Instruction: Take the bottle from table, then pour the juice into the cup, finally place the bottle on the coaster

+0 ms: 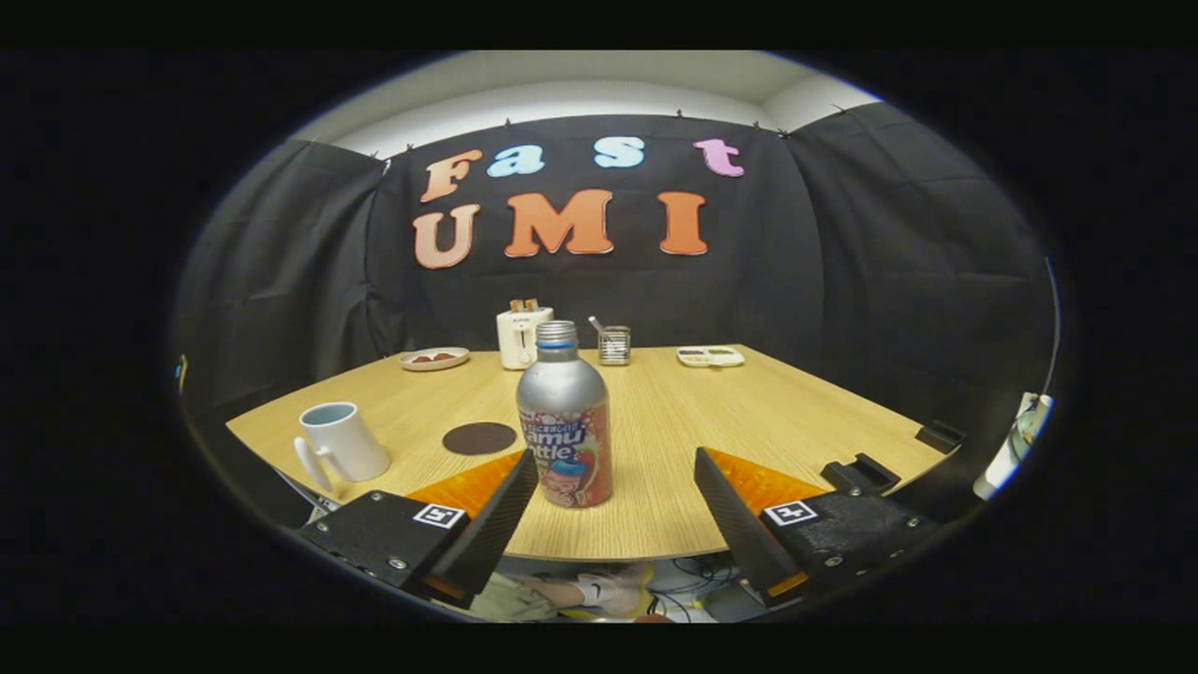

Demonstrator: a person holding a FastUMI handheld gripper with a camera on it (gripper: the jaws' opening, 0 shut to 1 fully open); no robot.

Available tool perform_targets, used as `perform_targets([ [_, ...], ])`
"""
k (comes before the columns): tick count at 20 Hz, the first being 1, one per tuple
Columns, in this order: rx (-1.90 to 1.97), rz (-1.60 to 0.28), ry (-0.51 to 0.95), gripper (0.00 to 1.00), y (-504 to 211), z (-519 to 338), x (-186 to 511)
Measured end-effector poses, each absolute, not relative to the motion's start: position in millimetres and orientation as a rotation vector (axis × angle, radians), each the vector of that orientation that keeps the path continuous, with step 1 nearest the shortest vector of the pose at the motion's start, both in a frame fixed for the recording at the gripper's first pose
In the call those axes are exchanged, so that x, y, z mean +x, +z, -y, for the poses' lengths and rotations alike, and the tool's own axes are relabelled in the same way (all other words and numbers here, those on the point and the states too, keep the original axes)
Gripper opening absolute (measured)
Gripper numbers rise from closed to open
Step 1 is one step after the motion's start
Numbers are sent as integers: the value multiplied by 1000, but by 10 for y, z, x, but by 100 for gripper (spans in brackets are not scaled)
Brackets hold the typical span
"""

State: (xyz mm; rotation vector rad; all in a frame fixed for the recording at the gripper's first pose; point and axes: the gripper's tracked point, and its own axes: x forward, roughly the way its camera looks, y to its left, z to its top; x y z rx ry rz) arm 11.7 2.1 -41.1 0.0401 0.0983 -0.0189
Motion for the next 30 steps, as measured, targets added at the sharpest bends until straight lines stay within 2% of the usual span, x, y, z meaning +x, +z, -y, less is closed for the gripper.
perform_targets([
  [15, 14, -191, -100, 100, -637, -143, 478],
  [28, 43, -237, -45, 100, -729, -379, 817],
  [30, 50, -256, -35, 95, -798, -414, 883],
])
